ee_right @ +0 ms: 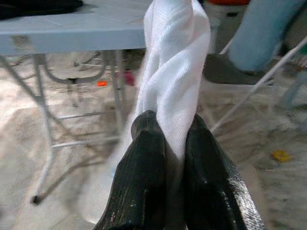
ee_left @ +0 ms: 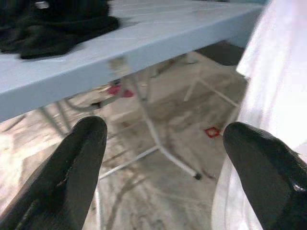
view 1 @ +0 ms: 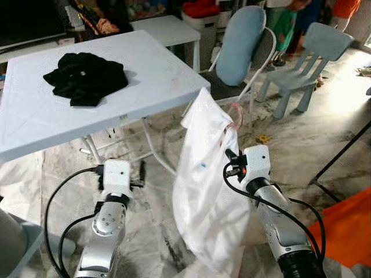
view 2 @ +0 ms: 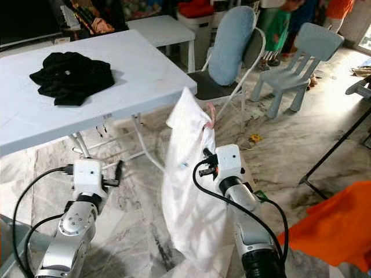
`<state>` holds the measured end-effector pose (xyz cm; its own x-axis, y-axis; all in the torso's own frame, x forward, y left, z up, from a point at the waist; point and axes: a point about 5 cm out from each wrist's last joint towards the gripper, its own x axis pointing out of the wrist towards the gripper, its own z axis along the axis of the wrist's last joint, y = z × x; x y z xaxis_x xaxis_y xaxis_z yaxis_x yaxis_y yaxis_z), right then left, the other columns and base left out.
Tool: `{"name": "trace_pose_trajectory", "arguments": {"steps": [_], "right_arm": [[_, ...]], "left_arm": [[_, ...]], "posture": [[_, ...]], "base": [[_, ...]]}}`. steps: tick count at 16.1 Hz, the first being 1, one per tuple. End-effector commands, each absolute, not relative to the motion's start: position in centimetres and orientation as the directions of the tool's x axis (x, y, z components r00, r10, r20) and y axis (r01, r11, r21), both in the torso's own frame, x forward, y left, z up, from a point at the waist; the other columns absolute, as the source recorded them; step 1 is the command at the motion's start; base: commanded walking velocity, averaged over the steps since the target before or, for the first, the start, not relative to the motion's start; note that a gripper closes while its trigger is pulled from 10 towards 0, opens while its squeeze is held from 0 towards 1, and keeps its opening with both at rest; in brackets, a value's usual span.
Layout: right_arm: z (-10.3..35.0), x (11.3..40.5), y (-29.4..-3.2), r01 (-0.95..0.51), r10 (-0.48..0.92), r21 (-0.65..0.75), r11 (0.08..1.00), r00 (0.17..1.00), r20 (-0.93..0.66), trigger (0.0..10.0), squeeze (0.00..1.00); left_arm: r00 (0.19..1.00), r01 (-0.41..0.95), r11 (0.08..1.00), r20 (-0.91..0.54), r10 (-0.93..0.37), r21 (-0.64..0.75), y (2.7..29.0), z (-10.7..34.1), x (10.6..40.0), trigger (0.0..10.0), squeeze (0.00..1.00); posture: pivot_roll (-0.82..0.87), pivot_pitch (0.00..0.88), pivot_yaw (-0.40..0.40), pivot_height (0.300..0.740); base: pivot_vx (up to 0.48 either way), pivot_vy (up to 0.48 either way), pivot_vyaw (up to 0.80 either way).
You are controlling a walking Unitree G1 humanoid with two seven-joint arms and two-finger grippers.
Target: Hang hanger
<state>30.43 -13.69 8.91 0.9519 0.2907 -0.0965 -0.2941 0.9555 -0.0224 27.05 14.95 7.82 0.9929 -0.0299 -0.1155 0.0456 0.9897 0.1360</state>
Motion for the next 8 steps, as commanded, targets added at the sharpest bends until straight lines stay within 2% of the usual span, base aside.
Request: {"name": "trace_pose_trajectory", "arguments": {"steps": [1, 3, 6, 8], "right_arm": [[10.3, 30.6, -12.9, -0.335, 0.335, 0.003, 0.942, 0.941, -0.046, 10.0, 0.0], [11.9, 29.8, -10.7, -0.533, 0.533, 0.015, 0.846, 0.845, -0.025, 10.0, 0.0], [14.6, 29.8, -8.8, -0.657, 0.656, 0.023, 0.754, 0.754, 0.041, 10.0, 0.0], [15.8, 29.5, -8.0, -0.726, 0.724, 0.025, 0.688, 0.688, 0.054, 10.0, 0.0]], "left_arm": [[0.991, 0.09, 0.985, -0.108, -0.075, 0.147, 14.7, 8.0, 27.1, 10.0, 0.0], [0.978, 0.197, 0.961, -0.1, -0.181, 0.195, 13.4, 8.2, 27.4, 10.0, 0.0], [0.939, 0.343, 0.908, -0.093, -0.33, 0.24, 10.7, 8.6, 28.3, 10.0, 0.0], [0.928, 0.372, 0.889, -0.078, -0.364, 0.266, 9.8, 9.0, 28.8, 10.0, 0.0]], "posture": [[-0.06, 0.0, -0.004, 0.74], [-0.07, 0.0, 0.0, 0.74], [-0.09, 0.0, 0.008, 0.74], [-0.09, 0.0, 0.01, 0.74]], "base": [[0.0, 0.0, 0.0], [0.0, 0.0, 0.0], [0.0, 0.0, 0.0], [0.0, 0.0, 0.0]]}}
